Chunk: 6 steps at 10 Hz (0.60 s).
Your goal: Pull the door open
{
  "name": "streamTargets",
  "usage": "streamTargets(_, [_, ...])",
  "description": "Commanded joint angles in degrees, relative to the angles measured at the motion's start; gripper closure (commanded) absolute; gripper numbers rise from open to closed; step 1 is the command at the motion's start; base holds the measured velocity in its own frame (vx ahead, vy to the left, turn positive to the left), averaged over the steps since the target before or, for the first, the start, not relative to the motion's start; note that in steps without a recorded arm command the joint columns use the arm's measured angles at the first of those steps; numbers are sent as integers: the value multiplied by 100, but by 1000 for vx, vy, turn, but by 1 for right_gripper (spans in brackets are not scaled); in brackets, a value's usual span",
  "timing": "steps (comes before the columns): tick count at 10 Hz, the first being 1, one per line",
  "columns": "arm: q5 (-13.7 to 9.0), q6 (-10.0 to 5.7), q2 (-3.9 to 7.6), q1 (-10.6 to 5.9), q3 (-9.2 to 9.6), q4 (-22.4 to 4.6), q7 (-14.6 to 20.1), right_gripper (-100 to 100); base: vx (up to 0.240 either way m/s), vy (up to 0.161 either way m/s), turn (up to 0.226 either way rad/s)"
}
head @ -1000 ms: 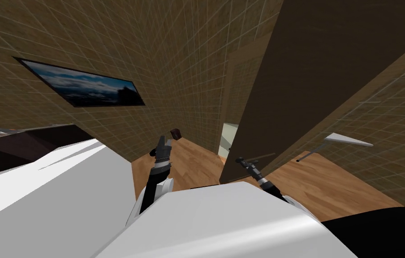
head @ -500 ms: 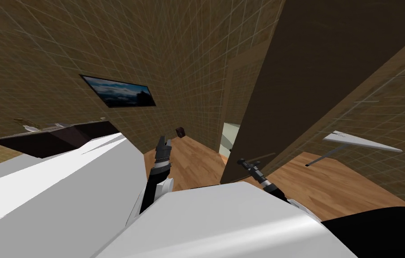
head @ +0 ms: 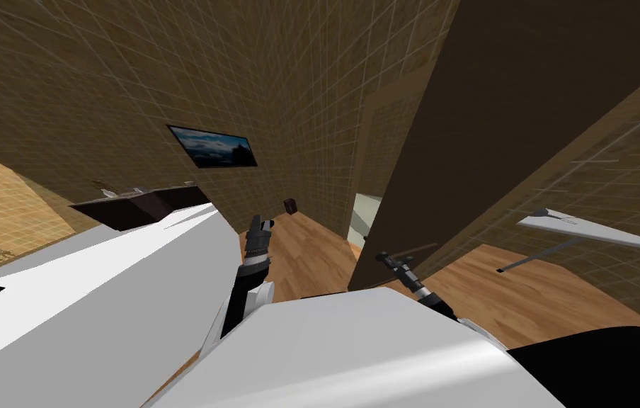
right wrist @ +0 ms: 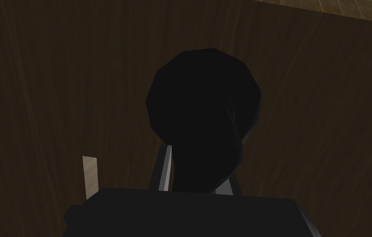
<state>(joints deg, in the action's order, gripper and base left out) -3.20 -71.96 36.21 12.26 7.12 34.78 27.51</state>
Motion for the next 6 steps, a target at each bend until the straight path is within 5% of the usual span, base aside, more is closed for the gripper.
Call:
streamTargets(1, [-11, -92, 24, 37, 0, -51, -6, 100, -217, -90, 175])
streamTargets(6, [-47, -357, 72, 100, 16, -232, 7, 100, -213, -90, 183])
